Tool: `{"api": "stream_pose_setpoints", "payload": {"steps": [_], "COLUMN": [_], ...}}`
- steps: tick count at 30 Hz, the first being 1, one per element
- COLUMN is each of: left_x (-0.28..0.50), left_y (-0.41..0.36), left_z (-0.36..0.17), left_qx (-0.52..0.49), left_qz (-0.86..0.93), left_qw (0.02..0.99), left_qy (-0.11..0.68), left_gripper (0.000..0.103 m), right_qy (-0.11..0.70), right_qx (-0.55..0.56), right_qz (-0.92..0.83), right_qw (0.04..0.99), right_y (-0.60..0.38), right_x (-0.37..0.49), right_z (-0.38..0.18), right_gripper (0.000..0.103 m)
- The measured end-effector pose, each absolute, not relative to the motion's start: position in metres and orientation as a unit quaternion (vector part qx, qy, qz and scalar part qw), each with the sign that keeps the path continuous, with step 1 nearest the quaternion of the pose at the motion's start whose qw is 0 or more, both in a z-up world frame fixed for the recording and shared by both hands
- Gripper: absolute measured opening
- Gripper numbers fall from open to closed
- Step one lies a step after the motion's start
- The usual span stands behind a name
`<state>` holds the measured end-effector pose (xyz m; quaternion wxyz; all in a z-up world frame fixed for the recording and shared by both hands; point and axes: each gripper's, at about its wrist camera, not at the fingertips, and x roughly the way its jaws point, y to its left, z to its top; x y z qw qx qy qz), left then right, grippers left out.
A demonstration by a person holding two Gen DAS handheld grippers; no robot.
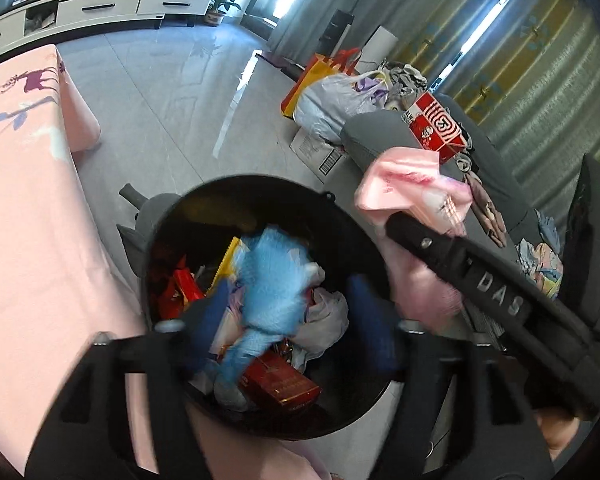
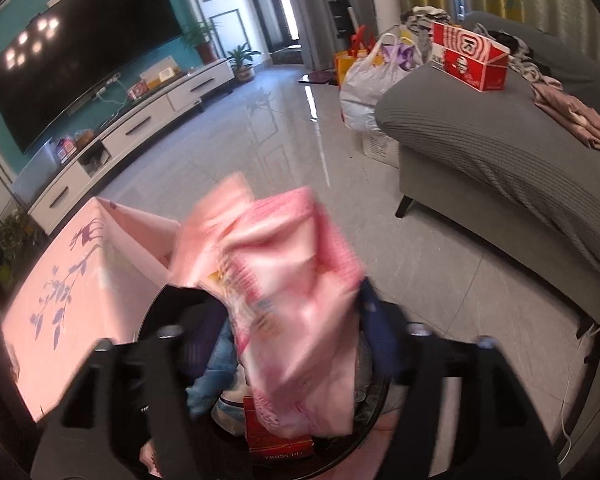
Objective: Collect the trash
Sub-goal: 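Open both tools to drop the cloth and wipe pack into the bin, then grasp the dark green wrapper with the left tool while the right tool grasps the ointment box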
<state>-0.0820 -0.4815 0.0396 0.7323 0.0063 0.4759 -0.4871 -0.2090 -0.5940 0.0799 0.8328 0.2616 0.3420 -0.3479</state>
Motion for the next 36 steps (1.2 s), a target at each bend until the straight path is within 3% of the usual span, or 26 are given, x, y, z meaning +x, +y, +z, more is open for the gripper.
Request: {"api": "stream_pose_setpoints", "payload": {"steps": [3,7,13,21,25,29,34,36], "left_x": [-0.072,-0.041,0.024,0.102,0.136,0.165,0.191,0.198], "left_y": [-0.463,-0.417,-0.279,-0.046,0.02,0.044,0.04,0.038], "left_z": [0.053,0.069,0.092,0.093,0.081,0.058,0.029,0.018], "left_qx": [0.023,0.002,-0.04,-0.151,-0.175,-0.212,-0.223,-0.218], "left_qz": [-0.476,-0.434,-0.296,-0.067,-0.021,-0.037,-0.071,-0.065], "left_qw": [0.751,0.778,0.848,0.89,0.884,0.871,0.852,0.847], "left_qy": [0.457,0.454,0.438,0.424,0.433,0.442,0.468,0.48], "left_gripper": [0.092,0.094,0.098,0.098,0.096,0.093,0.089,0.08], "right_qy": [0.336,0.334,0.344,0.417,0.45,0.483,0.525,0.544], "right_qx": [0.264,0.245,0.206,0.142,0.122,0.122,0.1,0.093], "right_qz": [-0.336,-0.324,-0.257,-0.091,-0.007,0.066,0.106,0.108], "right_qw": [0.839,0.851,0.879,0.893,0.885,0.865,0.838,0.827], "right_y": [-0.592,-0.58,-0.532,-0.403,-0.326,-0.253,-0.168,-0.147], "right_x": [-0.206,-0.193,-0.144,-0.021,0.058,0.13,0.211,0.229], "right_z": [0.084,0.092,0.105,0.099,0.099,0.096,0.079,0.068], "right_gripper": [0.081,0.084,0.084,0.084,0.08,0.071,0.068,0.068]}}
